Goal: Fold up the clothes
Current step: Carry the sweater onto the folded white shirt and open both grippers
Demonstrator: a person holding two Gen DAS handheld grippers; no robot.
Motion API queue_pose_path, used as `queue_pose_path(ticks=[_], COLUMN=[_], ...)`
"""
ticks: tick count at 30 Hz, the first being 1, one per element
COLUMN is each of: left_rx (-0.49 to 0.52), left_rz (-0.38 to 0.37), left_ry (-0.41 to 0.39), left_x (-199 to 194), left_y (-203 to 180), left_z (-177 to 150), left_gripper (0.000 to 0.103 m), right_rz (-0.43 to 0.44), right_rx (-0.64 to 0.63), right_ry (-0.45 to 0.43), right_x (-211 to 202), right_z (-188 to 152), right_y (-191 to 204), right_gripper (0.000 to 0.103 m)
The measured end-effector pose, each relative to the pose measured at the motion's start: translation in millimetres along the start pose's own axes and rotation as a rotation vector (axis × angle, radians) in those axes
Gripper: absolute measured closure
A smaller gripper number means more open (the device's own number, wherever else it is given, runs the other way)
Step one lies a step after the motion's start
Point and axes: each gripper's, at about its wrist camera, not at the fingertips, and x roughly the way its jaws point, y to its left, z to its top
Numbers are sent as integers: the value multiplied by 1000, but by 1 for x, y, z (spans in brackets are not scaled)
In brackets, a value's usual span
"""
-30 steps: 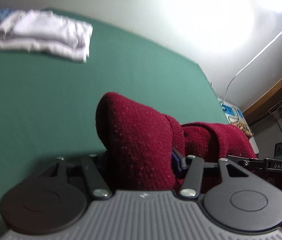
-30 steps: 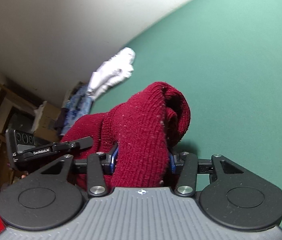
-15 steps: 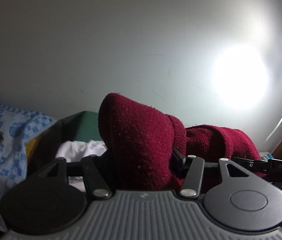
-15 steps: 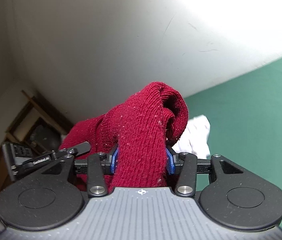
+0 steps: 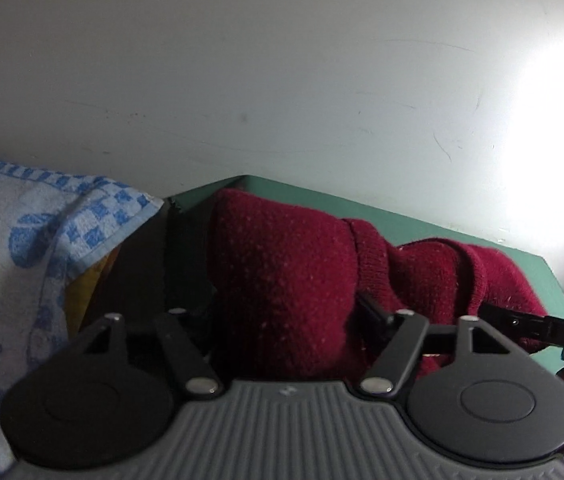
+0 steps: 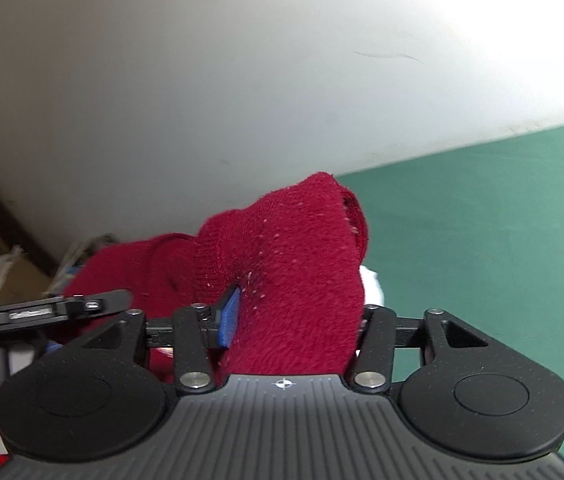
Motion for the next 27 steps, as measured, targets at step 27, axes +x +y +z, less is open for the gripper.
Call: queue_pose_path(ticks=[27], left_rx=[224], left_rz=[202], left_ry=[-231], left_x=[5], left_y=[-46], left_z=[-36], left_gripper=[33], right_rz=[-396], right_rx=[-685], right_ry=[-239], right_x=[28], right_z=[-100], right_y=[79], right_gripper=[53])
